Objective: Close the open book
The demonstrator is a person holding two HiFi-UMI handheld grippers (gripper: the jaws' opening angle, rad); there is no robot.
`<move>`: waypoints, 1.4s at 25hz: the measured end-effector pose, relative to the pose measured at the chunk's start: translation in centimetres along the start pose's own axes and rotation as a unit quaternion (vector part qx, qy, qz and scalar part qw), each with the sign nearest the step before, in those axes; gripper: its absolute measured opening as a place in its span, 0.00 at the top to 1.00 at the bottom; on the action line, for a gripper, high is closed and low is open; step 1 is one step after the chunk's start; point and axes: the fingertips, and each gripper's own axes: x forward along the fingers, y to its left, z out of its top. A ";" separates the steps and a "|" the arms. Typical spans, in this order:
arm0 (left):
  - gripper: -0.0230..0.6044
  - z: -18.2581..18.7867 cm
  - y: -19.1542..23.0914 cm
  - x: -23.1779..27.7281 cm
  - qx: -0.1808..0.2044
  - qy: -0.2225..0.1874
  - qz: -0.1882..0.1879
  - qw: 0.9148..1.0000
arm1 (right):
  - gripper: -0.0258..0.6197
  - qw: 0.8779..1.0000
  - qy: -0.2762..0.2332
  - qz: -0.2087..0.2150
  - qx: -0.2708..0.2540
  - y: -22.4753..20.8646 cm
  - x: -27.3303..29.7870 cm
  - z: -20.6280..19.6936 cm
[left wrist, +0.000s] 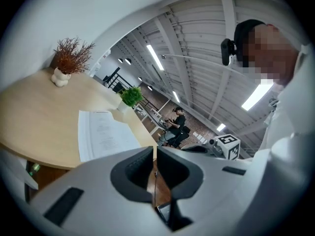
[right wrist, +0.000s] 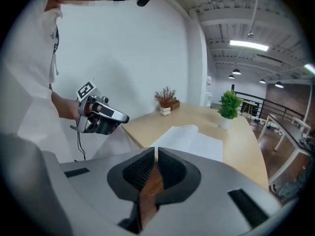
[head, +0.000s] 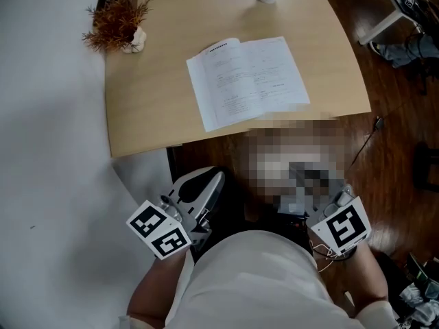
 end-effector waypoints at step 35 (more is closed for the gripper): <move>0.97 4.2 1.5 3.3 0.002 -0.042 0.063 0.997 | 0.96 0.996 -0.039 0.015 -0.074 -5.5 3.7 5.5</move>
